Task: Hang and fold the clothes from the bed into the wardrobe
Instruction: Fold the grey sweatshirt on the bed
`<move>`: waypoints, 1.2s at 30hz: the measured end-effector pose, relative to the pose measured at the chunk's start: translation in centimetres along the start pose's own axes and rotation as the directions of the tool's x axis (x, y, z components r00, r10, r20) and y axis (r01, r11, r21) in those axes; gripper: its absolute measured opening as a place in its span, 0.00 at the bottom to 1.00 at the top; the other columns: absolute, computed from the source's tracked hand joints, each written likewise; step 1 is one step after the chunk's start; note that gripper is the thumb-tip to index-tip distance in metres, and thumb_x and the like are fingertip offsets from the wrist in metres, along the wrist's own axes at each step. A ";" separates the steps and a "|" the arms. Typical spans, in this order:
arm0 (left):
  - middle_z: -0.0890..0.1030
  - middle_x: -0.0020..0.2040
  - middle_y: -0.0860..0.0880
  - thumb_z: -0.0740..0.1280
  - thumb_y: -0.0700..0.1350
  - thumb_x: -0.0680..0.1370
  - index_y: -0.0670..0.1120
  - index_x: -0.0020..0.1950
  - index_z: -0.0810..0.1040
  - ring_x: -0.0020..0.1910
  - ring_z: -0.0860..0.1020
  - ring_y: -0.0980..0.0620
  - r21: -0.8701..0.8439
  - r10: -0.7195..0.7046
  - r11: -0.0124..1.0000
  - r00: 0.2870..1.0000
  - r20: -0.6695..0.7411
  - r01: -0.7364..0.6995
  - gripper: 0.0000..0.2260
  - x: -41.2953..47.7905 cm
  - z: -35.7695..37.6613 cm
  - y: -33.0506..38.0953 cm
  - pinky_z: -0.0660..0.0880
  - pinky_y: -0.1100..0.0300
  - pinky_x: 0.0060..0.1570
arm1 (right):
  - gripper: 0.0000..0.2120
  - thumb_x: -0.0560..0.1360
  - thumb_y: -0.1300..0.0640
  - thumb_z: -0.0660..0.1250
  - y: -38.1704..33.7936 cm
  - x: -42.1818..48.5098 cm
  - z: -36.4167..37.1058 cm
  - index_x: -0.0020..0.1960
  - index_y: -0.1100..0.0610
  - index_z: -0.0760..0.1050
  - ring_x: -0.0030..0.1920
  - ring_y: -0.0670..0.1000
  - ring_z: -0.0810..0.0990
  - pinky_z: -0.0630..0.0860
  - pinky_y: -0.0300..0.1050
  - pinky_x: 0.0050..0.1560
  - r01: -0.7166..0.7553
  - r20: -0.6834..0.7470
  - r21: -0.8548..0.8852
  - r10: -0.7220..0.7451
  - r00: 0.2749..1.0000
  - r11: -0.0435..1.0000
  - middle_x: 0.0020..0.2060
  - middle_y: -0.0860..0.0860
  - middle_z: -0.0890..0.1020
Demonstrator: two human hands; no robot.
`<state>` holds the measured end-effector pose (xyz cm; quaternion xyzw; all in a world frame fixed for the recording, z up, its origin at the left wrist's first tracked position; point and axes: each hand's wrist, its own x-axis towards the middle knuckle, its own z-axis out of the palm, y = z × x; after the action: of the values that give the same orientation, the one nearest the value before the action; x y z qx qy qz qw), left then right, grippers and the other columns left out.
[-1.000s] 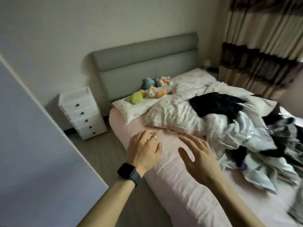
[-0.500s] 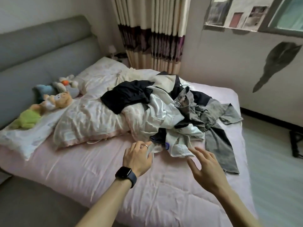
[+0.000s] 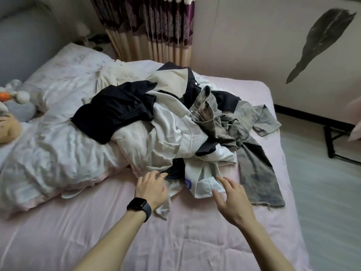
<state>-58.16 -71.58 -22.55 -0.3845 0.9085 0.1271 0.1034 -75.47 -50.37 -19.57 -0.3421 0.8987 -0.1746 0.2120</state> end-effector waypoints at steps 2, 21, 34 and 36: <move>0.70 0.71 0.54 0.58 0.54 0.80 0.58 0.76 0.66 0.72 0.66 0.52 0.005 -0.030 1.000 0.999 0.010 0.030 0.23 3.7 1.7 -1.3 0.62 0.56 0.68 | 0.27 0.80 0.44 0.62 0.0 4.2 1.9 0.78 0.49 0.64 0.73 0.51 0.65 0.63 0.45 0.73 -0.010 0.029 0.005 0.010 1.000 1.000 0.75 0.47 0.68; 0.36 0.81 0.52 0.57 0.51 0.79 0.50 0.82 0.45 0.80 0.40 0.50 0.029 -0.184 0.983 0.981 0.064 0.182 0.34 21.9 14.1 -12.4 0.45 0.36 0.76 | 0.11 0.81 0.47 0.58 -3.0 28.9 16.7 0.63 0.45 0.70 0.53 0.64 0.78 0.72 0.55 0.49 -0.235 -0.035 0.020 0.235 0.971 0.972 0.58 0.55 0.75; 0.41 0.81 0.50 0.69 0.67 0.70 0.64 0.76 0.27 0.79 0.50 0.47 -0.258 0.141 0.946 0.968 -0.208 -0.194 0.54 16.6 -8.4 -2.2 0.50 0.41 0.77 | 0.03 0.81 0.53 0.66 -14.0 20.8 -8.0 0.51 0.48 0.78 0.47 0.49 0.82 0.78 0.45 0.45 0.226 -0.402 0.444 -0.033 0.915 0.867 0.46 0.48 0.84; 0.42 0.81 0.51 0.72 0.68 0.67 0.65 0.76 0.29 0.79 0.50 0.47 -0.253 0.276 0.886 0.881 -0.384 -0.388 0.57 15.1 -14.9 1.0 0.48 0.39 0.76 | 0.03 0.81 0.52 0.66 -16.3 18.4 -12.7 0.51 0.47 0.79 0.45 0.48 0.82 0.77 0.41 0.42 0.332 -0.441 0.442 -0.120 0.889 0.833 0.47 0.49 0.83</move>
<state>-70.52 -85.70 -12.60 -0.2485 0.9321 0.2222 -0.1417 -85.43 -72.37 -6.06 -0.3377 0.7967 -0.4938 0.0855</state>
